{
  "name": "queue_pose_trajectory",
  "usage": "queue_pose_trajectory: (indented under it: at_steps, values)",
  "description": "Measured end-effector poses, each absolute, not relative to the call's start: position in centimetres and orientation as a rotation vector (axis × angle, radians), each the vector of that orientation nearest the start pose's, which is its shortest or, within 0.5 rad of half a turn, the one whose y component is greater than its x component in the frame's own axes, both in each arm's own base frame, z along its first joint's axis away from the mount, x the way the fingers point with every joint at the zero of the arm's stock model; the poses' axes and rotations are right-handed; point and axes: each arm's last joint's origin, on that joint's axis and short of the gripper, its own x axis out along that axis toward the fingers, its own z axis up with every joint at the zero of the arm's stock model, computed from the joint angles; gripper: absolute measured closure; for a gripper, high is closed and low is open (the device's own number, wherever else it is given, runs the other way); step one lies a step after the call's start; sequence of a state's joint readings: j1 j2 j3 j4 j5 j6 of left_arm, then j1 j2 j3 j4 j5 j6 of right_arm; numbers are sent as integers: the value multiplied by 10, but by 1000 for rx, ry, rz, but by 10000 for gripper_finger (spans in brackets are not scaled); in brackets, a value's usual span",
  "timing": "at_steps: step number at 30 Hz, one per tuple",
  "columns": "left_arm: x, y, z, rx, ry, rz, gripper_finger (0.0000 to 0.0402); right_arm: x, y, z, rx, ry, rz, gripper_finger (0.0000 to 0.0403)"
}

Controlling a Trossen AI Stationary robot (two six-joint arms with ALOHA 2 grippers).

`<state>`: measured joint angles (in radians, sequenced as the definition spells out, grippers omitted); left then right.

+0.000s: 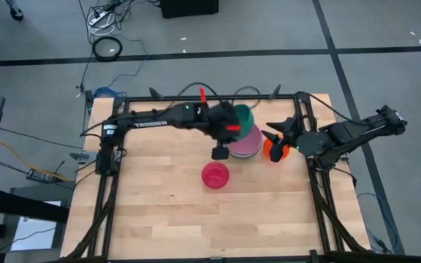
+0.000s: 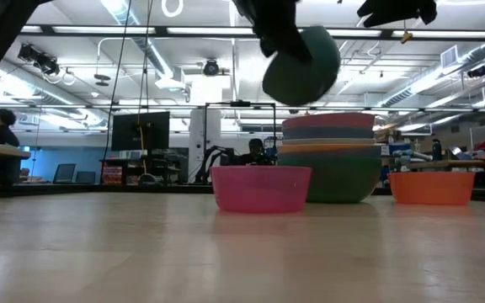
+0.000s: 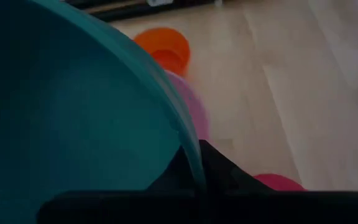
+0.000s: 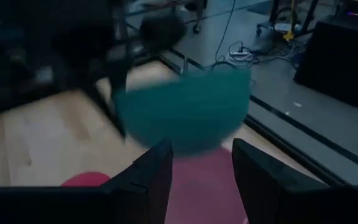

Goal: Nest bowls inside each other
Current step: Stack the dark green bowl on top of the pink bowl

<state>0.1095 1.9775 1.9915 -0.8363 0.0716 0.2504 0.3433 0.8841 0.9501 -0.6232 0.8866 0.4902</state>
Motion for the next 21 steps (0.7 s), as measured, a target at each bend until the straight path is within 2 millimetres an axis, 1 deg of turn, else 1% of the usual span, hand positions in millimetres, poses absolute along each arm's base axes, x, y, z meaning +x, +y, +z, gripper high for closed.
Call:
queue_pose_trajectory:
  at_steps: [1, 4, 7, 9, 11, 14, 18, 21]
  values:
    - [437, 43, 329, 161, 840, -77, 398, 162, 35, 339, 147, 311, -620, 247]
    - [449, 40, 310, 153, 872, -78, 398, 158, 35, 342, 158, 295, -609, 247]
    - [455, 41, 301, 136, 879, -49, 397, 156, 35, 343, 160, 288, -606, 247]
    - [457, 41, 299, 134, 874, -29, 387, 156, 35, 343, 158, 290, -602, 247]
    - [458, 41, 294, 143, 901, -9, 370, 156, 35, 343, 156, 289, -602, 247]
    - [459, 39, 293, 160, 902, 22, 343, 156, 35, 343, 151, 292, -601, 247]
    - [458, 39, 293, 142, 912, 28, 315, 156, 35, 343, 151, 292, -601, 247]
    - [458, 38, 292, 105, 911, 2, 296, 156, 35, 343, 151, 291, -601, 247]
